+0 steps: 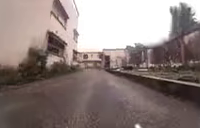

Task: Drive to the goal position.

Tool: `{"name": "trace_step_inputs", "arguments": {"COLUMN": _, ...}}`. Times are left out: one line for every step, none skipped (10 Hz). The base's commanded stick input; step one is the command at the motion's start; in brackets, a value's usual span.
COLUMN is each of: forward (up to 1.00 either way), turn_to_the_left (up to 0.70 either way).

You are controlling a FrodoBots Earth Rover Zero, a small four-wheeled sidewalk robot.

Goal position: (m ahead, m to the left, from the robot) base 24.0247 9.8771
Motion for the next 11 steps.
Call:
{"name": "trace_step_inputs", "arguments": {"forward": 0.7, "turn_to_the_left": 0.18}}
{"name": "trace_step_inputs", "arguments": {"forward": 0.7, "turn_to_the_left": 0.18}}
{"name": "trace_step_inputs", "arguments": {"forward": 0.7, "turn_to_the_left": 0.18}}
{"name": "trace_step_inputs", "arguments": {"forward": 0.7, "turn_to_the_left": 0.18}}
{"name": "trace_step_inputs", "arguments": {"forward": 0.7, "turn_to_the_left": -0.17}}
{"name": "trace_step_inputs", "arguments": {"forward": 0.7, "turn_to_the_left": -0.17}}
{"name": "trace_step_inputs", "arguments": {"forward": 0.7, "turn_to_the_left": -0.11}}
{"name": "trace_step_inputs", "arguments": {"forward": 0.7, "turn_to_the_left": 0.08}}
{"name": "trace_step_inputs", "arguments": {"forward": 0.7, "turn_to_the_left": 0.18}}
{"name": "trace_step_inputs", "arguments": {"forward": 0.7, "turn_to_the_left": 0.15}}
{"name": "trace_step_inputs", "arguments": {"forward": 0.7, "turn_to_the_left": -0.12}}
